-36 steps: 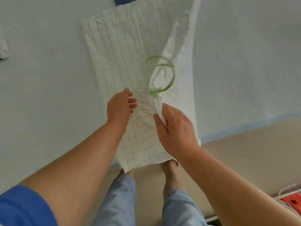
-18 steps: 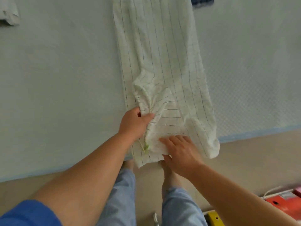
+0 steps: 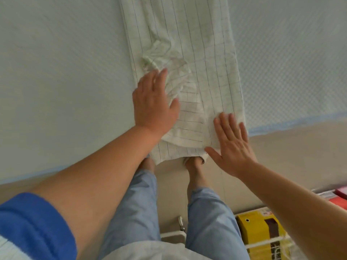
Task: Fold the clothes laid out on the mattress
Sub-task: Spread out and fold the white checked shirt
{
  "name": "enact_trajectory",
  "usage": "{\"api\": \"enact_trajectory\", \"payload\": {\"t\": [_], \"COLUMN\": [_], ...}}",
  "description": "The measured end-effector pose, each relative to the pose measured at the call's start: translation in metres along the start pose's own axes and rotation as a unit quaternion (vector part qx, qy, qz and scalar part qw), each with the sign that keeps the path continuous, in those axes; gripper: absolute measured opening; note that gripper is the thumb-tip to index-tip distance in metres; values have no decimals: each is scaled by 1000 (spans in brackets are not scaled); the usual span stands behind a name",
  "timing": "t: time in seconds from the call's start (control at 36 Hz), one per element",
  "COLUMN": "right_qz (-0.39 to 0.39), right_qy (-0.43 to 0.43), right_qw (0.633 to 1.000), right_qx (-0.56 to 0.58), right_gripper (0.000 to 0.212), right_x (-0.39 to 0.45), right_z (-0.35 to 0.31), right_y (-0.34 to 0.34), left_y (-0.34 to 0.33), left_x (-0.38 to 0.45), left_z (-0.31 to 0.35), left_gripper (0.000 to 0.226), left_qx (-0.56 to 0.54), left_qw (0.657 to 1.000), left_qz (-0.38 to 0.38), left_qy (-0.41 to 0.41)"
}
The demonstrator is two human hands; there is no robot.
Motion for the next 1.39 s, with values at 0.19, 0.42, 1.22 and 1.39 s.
{"api": "enact_trajectory", "payload": {"t": [0.19,0.42,1.22,1.39], "right_qz": [-10,-39,-161,-213], "right_qy": [8,17,-295,-335], "right_qw": [1000,999,638,616], "right_qx": [-8,7,692,681], "right_gripper": [81,74,15,11], "right_x": [-10,-23,-2,-8], "right_z": [21,41,85,90], "right_y": [-34,-62,-45,-43], "left_y": [-72,-92,-78,-71], "left_x": [14,18,1,2], "left_z": [17,-4,-17,-17], "left_gripper": [79,93,85,88], "left_qx": [112,203,200,190], "left_qw": [959,941,948,944], "left_qz": [-216,-223,-240,-264], "left_qy": [-145,-154,-54,-52]}}
Point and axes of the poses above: each hand's wrist, its own x-axis towards the middle knuckle, its own y-axis out of the back of the hand, z = x × y, the point moved 2 cm from there along x, towards the middle knuckle, and after that the axes turned 12 degrees about -y, right-handed, at the moved point
